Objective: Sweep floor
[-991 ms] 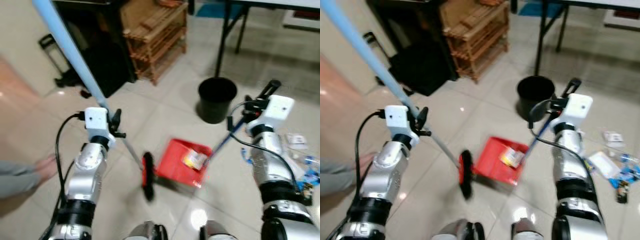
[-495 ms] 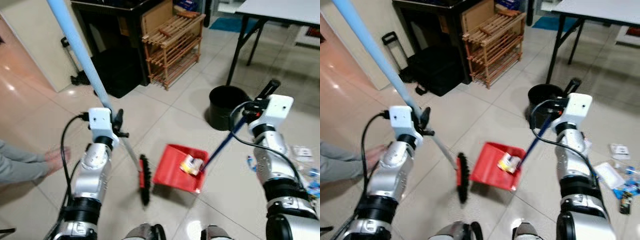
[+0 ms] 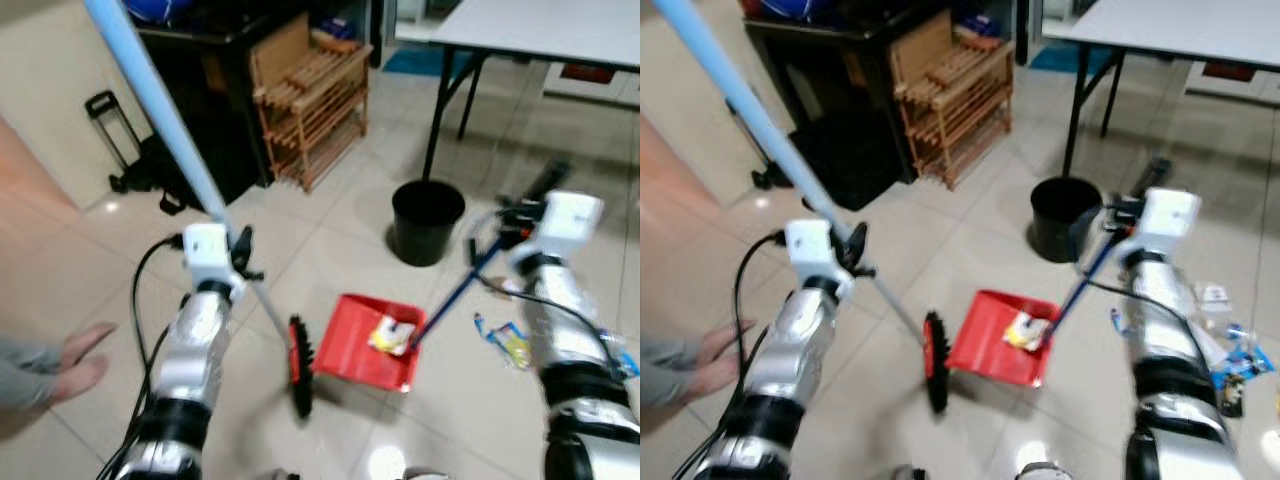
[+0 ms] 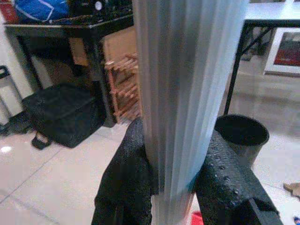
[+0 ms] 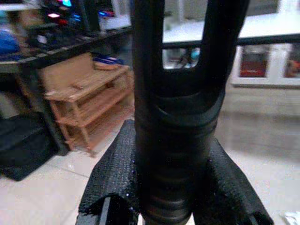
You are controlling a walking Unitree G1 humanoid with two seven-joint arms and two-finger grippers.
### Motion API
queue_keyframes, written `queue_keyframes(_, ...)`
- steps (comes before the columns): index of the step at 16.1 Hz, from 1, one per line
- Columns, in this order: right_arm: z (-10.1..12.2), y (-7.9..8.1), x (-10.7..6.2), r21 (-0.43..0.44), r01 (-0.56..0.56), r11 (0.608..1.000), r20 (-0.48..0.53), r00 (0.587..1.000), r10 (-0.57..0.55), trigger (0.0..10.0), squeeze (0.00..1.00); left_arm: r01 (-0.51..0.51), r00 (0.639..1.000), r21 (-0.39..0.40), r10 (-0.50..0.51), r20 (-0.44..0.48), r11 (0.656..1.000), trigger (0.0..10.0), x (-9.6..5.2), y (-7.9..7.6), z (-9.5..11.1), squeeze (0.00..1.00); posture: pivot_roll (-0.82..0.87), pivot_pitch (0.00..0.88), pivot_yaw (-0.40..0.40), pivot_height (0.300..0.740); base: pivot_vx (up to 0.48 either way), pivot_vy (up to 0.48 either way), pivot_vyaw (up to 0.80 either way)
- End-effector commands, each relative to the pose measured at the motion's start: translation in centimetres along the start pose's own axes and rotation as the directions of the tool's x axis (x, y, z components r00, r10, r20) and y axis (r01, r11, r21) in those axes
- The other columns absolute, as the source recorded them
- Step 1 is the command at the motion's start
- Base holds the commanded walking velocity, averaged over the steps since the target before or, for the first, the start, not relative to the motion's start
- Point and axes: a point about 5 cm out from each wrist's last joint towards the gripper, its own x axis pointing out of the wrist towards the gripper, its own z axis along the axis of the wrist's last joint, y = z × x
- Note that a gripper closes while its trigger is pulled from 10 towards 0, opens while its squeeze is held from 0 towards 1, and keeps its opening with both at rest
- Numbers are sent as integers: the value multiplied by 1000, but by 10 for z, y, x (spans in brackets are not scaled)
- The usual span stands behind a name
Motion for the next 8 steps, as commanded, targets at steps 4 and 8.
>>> queue_keyframes(4, 8, 15, 4, 15, -44, 999, 47, 998, 43, 10000, 0, -52, 998, 2, 52, 45, 999, 10000, 4, 16, 9, 0, -282, 79, 120, 740, 460, 0, 0)
queue_keyframes(8, 5, 27, 7, 52, -44, 998, 45, 998, 41, 10000, 0, -53, 998, 33, 51, 45, 998, 10000, 6, 26, 13, 0, -249, 51, 151, 740, 462, 0, 0)
